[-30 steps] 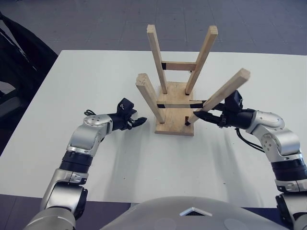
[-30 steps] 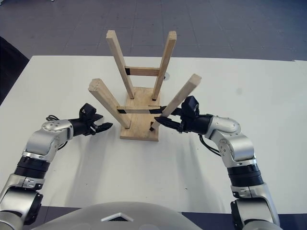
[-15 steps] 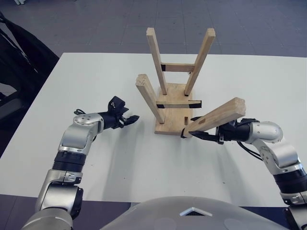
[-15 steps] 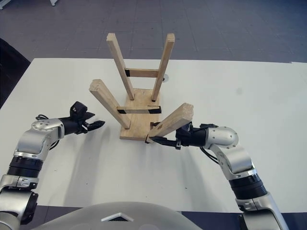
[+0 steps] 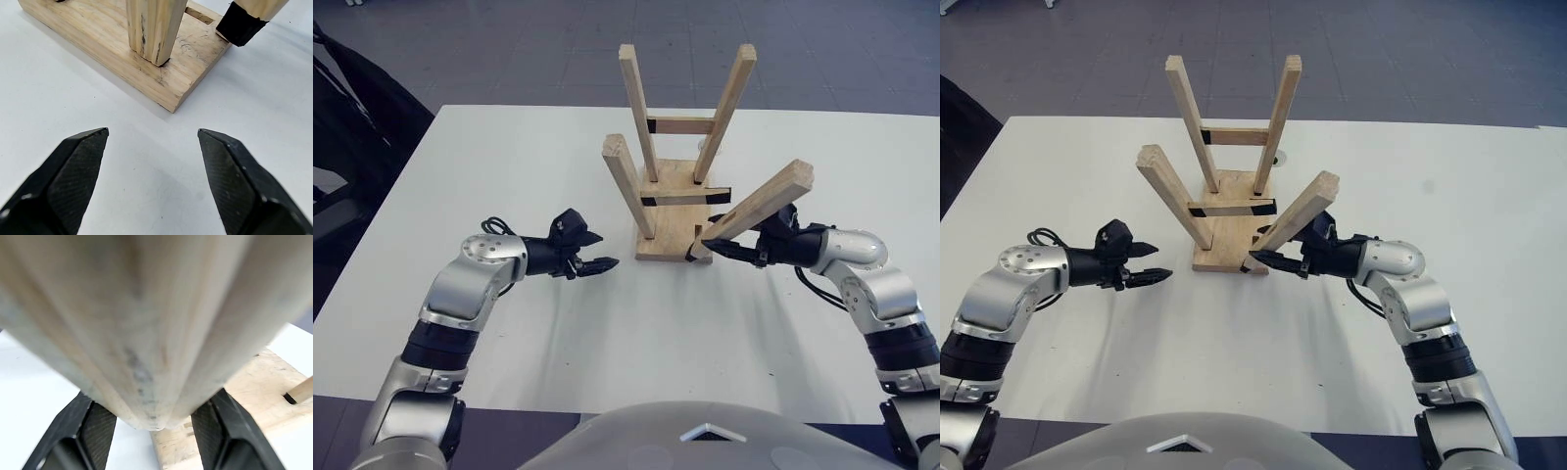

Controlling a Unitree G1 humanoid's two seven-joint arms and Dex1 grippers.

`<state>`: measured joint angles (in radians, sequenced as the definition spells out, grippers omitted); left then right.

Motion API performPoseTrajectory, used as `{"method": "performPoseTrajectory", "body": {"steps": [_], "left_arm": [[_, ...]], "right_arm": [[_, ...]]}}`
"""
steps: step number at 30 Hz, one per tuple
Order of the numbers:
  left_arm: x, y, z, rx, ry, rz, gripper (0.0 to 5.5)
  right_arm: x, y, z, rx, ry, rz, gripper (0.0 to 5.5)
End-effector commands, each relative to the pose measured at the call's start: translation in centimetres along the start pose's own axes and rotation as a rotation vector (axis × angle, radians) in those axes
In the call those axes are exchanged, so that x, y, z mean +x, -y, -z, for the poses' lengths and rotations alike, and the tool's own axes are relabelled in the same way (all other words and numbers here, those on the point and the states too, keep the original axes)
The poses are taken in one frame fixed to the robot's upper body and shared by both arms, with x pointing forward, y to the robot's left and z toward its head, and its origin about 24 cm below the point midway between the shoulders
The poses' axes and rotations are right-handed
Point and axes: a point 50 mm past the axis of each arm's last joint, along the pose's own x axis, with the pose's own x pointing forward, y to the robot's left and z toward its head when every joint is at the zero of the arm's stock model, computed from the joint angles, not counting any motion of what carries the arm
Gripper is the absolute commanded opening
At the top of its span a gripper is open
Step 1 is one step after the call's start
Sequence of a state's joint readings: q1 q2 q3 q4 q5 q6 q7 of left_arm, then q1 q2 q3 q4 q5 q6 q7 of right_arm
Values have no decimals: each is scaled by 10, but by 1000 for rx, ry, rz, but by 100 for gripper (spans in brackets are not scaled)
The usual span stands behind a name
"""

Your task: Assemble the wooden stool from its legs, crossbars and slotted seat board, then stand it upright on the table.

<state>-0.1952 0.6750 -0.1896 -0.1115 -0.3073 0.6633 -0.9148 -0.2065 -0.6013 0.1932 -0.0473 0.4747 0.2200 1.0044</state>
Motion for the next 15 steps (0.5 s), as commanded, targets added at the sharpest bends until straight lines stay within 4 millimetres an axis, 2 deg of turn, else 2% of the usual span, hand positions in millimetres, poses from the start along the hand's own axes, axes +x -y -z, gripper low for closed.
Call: {"method": "performPoseTrajectory", "body": {"steps": [1, 4, 9, 15], "left_arm": [[9, 1, -1, 1, -17, -4, 339], [10, 4, 4, -15, -19, -10, 339], [9, 2, 4, -14, -22, -14, 339], [8, 2, 8, -15, -36, -13, 339]], "right_arm": [[-13, -1, 3, 49, -53, 37, 204], [-18, 11, 1, -13, -91, 72, 204], [-4, 26, 13, -62, -119, 89, 204], [5, 25, 33, -63, -154, 42, 204]]}}
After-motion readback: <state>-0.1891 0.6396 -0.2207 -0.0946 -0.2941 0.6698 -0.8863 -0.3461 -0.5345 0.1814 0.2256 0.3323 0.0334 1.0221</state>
